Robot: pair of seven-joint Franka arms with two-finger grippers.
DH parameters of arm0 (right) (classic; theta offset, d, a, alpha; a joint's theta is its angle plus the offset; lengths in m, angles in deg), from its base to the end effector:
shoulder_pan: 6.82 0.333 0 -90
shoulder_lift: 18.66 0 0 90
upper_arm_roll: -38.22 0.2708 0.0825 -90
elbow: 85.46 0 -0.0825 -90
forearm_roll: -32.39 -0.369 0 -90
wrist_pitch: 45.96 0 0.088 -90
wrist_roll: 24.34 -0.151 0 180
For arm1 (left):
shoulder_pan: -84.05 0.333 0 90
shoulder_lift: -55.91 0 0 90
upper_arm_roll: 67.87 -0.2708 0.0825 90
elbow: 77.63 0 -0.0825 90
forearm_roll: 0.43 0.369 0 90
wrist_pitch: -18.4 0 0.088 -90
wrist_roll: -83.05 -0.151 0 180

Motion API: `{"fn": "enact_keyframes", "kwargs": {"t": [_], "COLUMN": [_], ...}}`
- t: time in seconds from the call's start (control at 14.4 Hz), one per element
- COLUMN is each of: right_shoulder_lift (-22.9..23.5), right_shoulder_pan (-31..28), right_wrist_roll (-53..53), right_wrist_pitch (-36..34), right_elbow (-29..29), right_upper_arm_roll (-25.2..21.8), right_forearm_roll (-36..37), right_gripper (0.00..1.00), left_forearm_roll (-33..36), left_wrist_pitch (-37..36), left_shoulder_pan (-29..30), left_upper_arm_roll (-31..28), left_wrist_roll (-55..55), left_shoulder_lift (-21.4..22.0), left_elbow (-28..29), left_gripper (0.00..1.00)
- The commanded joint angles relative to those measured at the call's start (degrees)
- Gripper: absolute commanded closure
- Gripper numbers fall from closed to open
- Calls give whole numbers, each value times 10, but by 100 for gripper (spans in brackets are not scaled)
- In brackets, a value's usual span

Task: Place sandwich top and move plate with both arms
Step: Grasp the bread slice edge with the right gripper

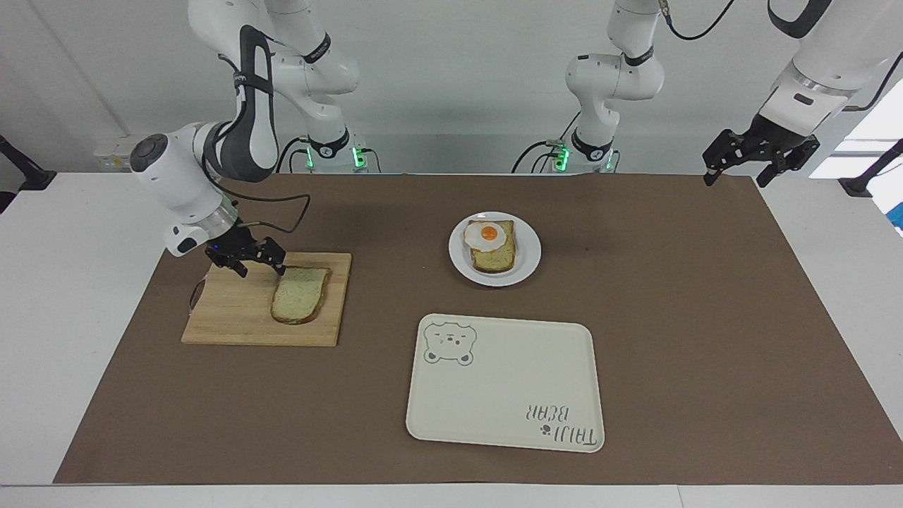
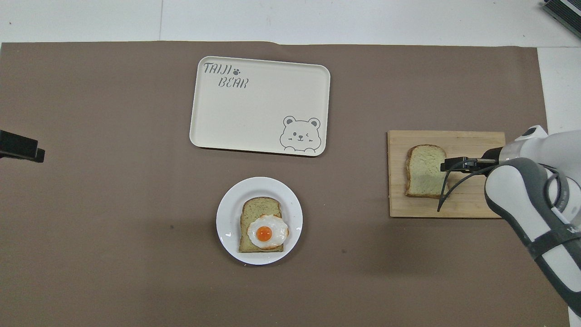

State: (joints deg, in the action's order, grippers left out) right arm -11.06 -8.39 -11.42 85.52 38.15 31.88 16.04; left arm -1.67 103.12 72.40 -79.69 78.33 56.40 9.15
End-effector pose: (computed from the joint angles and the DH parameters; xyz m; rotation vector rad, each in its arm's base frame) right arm 0.5367 -0.0595 0.2608 -2.9423 0.1481 -0.0631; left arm 0.5269 -0.0015 0.5573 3.1143 -0.1264 -0.0414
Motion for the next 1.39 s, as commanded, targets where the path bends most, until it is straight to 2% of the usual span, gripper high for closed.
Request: {"fn": "enact_keyframes", "kwargs": {"t": [0.0, 0.21, 0.63, 0.69, 0.76, 0.83, 0.97, 1.04, 1.32], "right_shoulder_lift": [7, 19, 31, 32, 36, 36, 36, 36, 41], "right_shoulder_pan": [13, 14, 14, 14, 13, 15, 16, 16, 17], "right_wrist_roll": [13, 17, 48, 47, 48, 48, 50, 49, 45], "right_wrist_pitch": [13, 14, 26, 26, 33, 43, 46, 45, 46], "right_elbow": [2, 2, 3, 7, 13, 22, 22, 22, 22], "right_upper_arm_roll": [1, 1, 0, 0, 0, 0, 1, 0, 0], "right_forearm_roll": [-17, -57, -58, -61, -70, -74, -74, -74, -74], "right_gripper": [0, 0, 0, 3, 10, 23, 80, 99, 100], "left_forearm_roll": [5, 5, 5, 5, 5, 5, 5, 5, 5], "left_wrist_pitch": [-3, -3, -3, -3, -2, -3, -3, -3, -3], "left_shoulder_pan": [-3, -3, -3, -3, -3, -3, -3, -3, -3], "left_upper_arm_roll": [-1, -1, -1, -1, -1, -1, -1, -1, -1], "left_wrist_roll": [6, 5, 5, 5, 5, 5, 5, 5, 5], "left_shoulder_lift": [15, 15, 14, 15, 15, 15, 15, 15, 14], "left_elbow": [16, 16, 16, 16, 16, 16, 16, 16, 16], "left_gripper": [0, 0, 0, 0, 0, 0, 0, 0, 0]}}
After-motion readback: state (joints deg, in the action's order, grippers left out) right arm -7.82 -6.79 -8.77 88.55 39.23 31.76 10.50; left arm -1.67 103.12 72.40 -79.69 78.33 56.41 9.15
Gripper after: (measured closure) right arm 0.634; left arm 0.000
